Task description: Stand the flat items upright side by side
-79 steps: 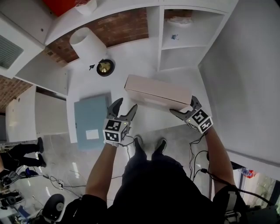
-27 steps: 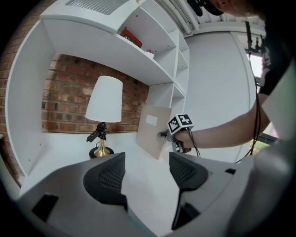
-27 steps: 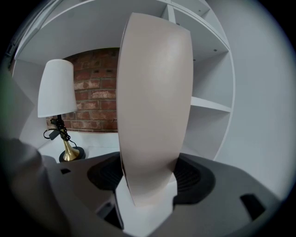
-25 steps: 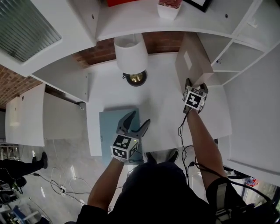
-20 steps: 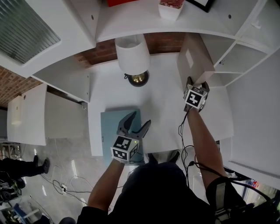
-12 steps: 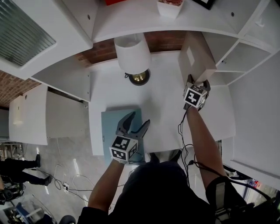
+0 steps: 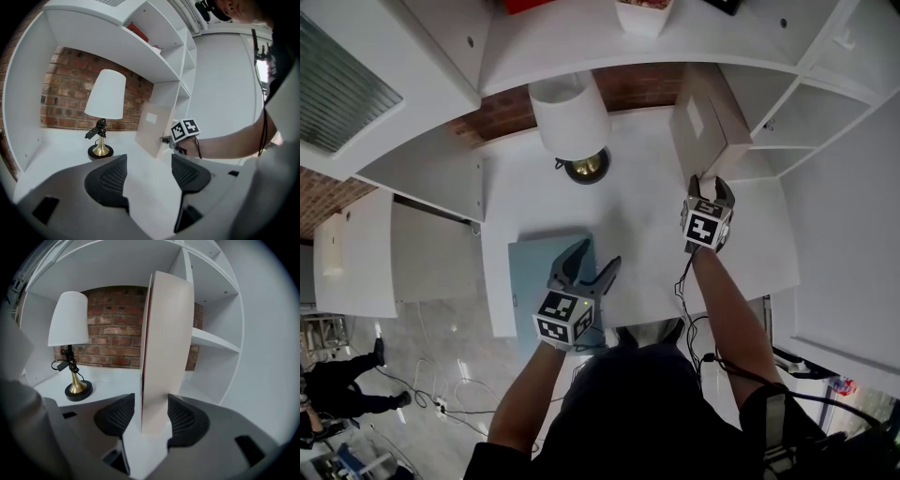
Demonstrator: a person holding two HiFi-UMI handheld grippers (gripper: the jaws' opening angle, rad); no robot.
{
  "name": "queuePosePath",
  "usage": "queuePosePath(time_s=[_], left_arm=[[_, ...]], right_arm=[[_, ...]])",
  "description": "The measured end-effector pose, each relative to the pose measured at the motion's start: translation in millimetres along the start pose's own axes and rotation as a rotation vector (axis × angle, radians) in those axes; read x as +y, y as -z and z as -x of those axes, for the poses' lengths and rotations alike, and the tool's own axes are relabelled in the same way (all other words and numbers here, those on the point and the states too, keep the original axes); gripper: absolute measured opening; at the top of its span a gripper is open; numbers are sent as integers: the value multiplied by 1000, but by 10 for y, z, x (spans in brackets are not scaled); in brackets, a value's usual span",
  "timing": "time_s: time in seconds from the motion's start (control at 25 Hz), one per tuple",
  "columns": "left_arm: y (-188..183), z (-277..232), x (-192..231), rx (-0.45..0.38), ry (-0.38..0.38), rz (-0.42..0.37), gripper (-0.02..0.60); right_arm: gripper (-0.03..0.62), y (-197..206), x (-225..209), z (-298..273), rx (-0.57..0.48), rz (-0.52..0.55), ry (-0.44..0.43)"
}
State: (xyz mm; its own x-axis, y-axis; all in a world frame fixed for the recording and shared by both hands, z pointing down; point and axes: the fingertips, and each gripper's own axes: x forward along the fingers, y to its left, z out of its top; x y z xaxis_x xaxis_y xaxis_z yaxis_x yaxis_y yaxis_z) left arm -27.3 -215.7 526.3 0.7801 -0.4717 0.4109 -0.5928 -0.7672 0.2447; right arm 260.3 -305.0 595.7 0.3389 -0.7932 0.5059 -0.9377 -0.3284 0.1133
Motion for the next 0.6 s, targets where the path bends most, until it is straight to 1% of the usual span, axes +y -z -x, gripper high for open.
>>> queuePosePath(time_s=[0.2, 0.36, 0.48, 0.6], left_arm=[[14, 57, -3, 4, -13, -2, 293], [-9, 66, 13, -7, -35, 4, 293], [-102, 27, -35, -31, -47, 7, 293], [-209, -15, -126, -61, -60, 2, 293]], right_arm=[[207, -73, -41, -8, 19, -9, 9], [209, -57, -68, 93, 9, -19, -21], [209, -93, -91, 245, -18, -16, -74], [209, -135, -46, 464, -44, -16, -164]])
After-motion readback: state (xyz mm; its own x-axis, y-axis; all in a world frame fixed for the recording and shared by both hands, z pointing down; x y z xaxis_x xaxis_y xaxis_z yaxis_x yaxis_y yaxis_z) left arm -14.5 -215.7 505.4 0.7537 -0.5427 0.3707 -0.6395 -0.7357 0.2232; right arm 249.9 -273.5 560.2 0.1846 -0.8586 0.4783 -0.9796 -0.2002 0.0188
